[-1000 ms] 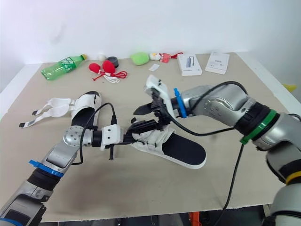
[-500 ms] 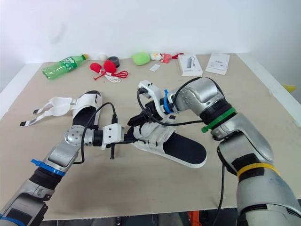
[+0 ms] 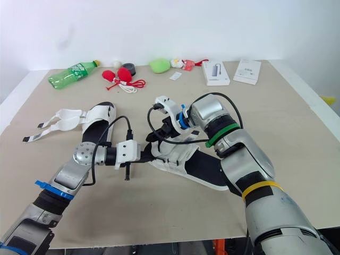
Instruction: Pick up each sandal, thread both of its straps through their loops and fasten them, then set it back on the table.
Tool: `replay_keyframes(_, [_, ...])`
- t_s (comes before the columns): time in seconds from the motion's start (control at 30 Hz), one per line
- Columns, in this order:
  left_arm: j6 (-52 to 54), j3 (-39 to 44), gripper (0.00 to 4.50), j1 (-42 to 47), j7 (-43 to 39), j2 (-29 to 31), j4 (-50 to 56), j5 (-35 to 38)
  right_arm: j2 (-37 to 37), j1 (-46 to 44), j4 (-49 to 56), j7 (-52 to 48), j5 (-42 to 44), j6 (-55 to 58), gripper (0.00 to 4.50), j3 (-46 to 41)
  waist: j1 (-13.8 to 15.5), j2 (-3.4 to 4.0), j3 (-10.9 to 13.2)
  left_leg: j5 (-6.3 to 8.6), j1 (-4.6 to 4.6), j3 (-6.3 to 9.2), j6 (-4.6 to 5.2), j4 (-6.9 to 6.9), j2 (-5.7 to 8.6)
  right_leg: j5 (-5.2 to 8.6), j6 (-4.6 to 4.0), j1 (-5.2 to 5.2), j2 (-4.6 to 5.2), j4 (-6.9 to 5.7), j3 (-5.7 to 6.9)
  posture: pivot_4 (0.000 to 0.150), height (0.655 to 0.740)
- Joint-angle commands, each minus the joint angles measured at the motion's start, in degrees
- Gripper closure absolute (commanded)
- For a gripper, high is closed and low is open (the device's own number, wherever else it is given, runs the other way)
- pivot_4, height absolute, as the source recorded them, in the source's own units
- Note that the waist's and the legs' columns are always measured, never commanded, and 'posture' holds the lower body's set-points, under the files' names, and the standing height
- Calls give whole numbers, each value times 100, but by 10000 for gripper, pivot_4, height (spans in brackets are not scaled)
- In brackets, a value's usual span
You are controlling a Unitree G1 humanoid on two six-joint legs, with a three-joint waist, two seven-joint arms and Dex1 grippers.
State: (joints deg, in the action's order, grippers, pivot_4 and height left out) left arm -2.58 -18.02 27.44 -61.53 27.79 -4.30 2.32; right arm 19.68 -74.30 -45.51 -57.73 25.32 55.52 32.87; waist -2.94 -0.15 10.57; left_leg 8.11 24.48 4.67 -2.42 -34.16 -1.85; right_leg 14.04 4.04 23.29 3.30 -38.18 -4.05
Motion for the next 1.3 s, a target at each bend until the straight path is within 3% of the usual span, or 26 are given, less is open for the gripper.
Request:
replay_keyframes(0.03, [57,-279,45000,-187,-84,10,-79,-164,-150,-291,-97,-377,-212,19,1050,-294,0,0,0,0,0,0,0,0,0,0,0,0,0,0,0,1500,7400])
replay_keyframes(0.07, [55,-282,45000,-189,-80,9,-77,-168,-193,-305,-145,-439,-290,5,1050,-323,0,0,0,0,0,0,0,0,0,0,0,0,0,0,0,1500,7400])
replay_keyframes(0.1, [52,-282,45000,-193,-76,12,-72,-171,-240,-318,-199,-481,-369,-11,7094,-370,1,0,0,0,0,0,-1,0,0,0,1,0,0,0,1,1500,7400])
replay_keyframes(0.13, [52,-282,45000,-195,-70,12,-69,-174,-271,-322,-232,-546,-431,-32,8641,-415,1,0,0,1,0,0,-1,0,0,1,1,-1,0,0,1,1500,7400])
replay_keyframes(0.23, [44,-276,45000,-210,-60,31,-58,-180,-327,-324,-275,-687,-596,-125,22932,-570,1,0,0,1,0,0,-2,0,0,1,1,0,0,0,0,1500,7400])
replay_keyframes(0.27, [44,-272,45000,-216,-60,39,-53,-180,-337,-329,-287,-715,-646,-145,29529,-635,1,0,0,1,0,0,-2,0,0,1,1,0,0,0,1,1500,7400])
replay_keyframes(0.3, [42,-267,45000,-222,-60,47,-49,-181,-315,-328,-265,-791,-692,-149,30616,-663,1,0,0,1,0,0,-2,0,0,1,1,0,0,0,0,1500,7400])
replay_keyframes(0.33, [39,-264,45000,-227,-59,55,-47,-184,-290,-324,-240,-859,-736,-139,37484,-687,1,0,0,1,0,0,-3,0,0,1,1,0,0,0,0,1500,7400])
replay_keyframes(0.4, [35,-263,45000,-231,-59,62,-48,-190,-206,-302,-186,-998,-829,-121,44274,-739,1,0,0,2,0,0,-3,0,0,1,2,0,0,0,0,1500,7400])
replay_keyframes(0.77, [-7,-286,45000,-185,-65,39,-104,-213,240,-90,634,-1253,-796,-285,44274,-1555,3,-1,1,4,4,0,-6,0,0,3,3,1,0,2,0,1500,7400])
replay_keyframes(1.1, [-21,-250,45000,-191,-101,89,-117,-193,1223,1231,3773,-1925,351,20,44274,-2415,11,-4,2,13,7,2,-21,0,0,10,9,0,1,9,1,1500,7400])
replay_keyframes(1.3, [-44,-258,45000,-82,-143,57,-231,-199,728,2305,5539,-923,291,-816,44274,-2463,2,-9,0,13,2,2,-21,-2,0,9,8,-4,1,8,2,1500,7400])
